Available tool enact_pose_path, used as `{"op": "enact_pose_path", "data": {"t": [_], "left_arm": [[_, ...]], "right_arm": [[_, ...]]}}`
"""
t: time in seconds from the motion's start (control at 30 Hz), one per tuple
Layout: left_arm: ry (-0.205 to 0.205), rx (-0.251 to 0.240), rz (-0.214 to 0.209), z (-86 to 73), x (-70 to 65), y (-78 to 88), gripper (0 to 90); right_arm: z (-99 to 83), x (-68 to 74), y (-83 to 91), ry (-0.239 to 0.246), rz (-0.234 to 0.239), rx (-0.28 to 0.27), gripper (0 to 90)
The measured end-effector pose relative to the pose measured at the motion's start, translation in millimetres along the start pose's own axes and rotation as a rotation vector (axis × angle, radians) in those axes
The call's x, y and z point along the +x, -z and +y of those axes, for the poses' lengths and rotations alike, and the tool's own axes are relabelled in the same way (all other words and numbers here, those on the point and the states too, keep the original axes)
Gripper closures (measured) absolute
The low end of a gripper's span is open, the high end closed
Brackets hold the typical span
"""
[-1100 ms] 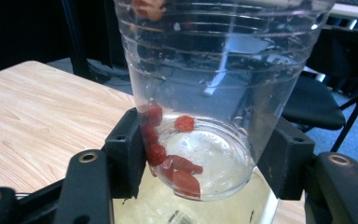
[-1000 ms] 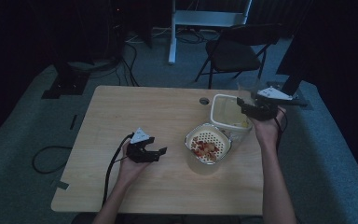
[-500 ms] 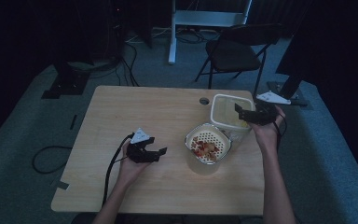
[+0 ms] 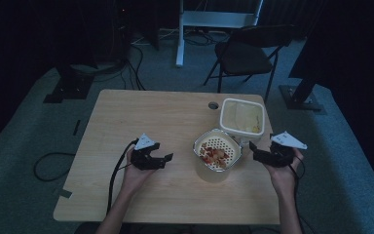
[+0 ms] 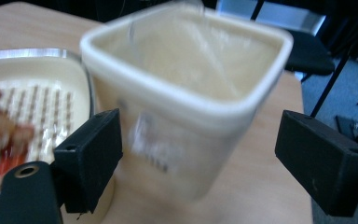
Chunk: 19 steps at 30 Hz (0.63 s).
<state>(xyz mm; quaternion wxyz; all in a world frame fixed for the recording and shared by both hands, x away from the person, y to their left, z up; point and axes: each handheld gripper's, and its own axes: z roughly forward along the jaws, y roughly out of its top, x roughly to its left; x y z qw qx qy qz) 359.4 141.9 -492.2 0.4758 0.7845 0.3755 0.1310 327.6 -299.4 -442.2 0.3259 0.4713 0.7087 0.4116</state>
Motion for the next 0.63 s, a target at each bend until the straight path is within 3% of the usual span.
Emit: {"op": "enact_pose_path", "data": {"t": [0.27,0.63], "left_arm": [[-0.003,0.003,-0.002,-0.1,-1.5,-0.9,25.3],[-0.006,0.011,0.002,-1.0,-2.4,-3.6,25.3]], "right_arm": [[-44.0,10.6,-16.4,-0.055,0.034,0.1,18.8],[-73.2,32.9,-43.2,-0.026,0.032,0.209,20.0]]}}
